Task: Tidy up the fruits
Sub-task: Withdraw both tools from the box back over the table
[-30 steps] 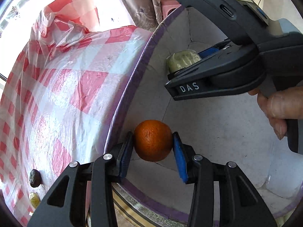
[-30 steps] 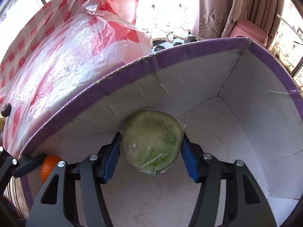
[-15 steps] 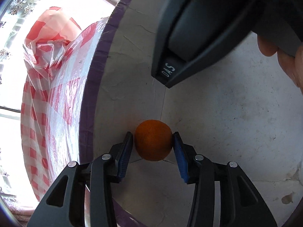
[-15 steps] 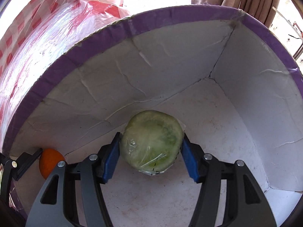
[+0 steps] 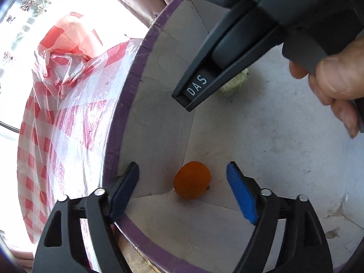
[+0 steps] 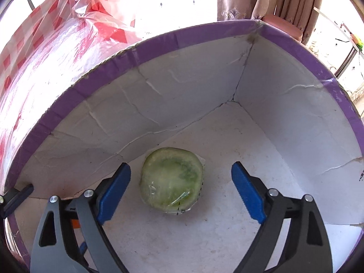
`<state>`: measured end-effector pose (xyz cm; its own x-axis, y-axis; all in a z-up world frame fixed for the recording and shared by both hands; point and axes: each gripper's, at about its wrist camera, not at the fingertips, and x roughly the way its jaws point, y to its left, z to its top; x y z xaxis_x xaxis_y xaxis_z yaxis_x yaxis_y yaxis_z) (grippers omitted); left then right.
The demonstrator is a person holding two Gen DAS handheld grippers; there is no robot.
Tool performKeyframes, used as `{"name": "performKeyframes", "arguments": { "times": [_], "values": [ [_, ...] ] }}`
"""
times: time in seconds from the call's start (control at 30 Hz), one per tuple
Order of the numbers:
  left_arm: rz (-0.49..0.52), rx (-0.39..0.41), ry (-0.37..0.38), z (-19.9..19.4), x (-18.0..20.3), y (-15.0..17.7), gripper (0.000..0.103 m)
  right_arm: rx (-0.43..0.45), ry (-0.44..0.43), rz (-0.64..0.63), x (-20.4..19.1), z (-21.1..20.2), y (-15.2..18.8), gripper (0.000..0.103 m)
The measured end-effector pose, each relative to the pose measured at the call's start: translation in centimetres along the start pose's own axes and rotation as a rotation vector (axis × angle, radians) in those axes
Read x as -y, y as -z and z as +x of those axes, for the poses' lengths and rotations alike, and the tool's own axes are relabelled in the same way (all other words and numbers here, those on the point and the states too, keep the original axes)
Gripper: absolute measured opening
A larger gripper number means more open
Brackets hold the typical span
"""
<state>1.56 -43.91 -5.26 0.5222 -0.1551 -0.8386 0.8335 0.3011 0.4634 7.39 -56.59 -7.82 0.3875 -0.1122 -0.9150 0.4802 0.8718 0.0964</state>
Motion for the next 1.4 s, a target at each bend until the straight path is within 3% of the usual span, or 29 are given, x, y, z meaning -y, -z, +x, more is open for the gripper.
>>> {"name": "performKeyframes", "arguments": {
  "times": [0.13,0.5,0.6,0.73,0.83,0.93,1.1,1.4],
  "values": [
    [-0.067,0.062,0.067,-1.7,-1.8,0.6,0.09,0.035,0.003,0.019,0.3,-1.4,-0.1,0.094],
    [-0.283,0.222,0.178,-5.4,-6.9,3.8,0.091,0.142,0.069,0.041,2.0,-5.5,1.5,0.099],
    [-0.375,0.278,0.147,-6.7,-8.2,5.4,0.091,0.194,0.091,0.046,2.5,-7.4,1.8,0.1],
    [-0.506,0.399,0.088,-8.6,-10.8,7.7,0.091,0.299,0.188,0.007,1.5,-10.4,2.3,0.101],
    [-0.561,0.432,0.015,-10.0,-12.0,9.6,0.091,0.378,0.228,-0.025,0.2,-12.8,2.5,0.101],
    [-0.619,0.442,-0.028,-11.0,-13.1,11.6,0.093,0.428,0.163,-0.062,-1.6,-14.7,2.7,0.101],
    [-0.699,0.455,-0.015,-12.2,-14.3,15.3,0.093,0.466,-0.099,-0.094,-4.3,-17.2,3.5,0.101],
    [-0.865,0.506,-0.021,-13.9,-17.0,22.1,0.093,0.488,-0.237,-0.202,-12.9,-17.7,5.1,0.101]
  ]
}}
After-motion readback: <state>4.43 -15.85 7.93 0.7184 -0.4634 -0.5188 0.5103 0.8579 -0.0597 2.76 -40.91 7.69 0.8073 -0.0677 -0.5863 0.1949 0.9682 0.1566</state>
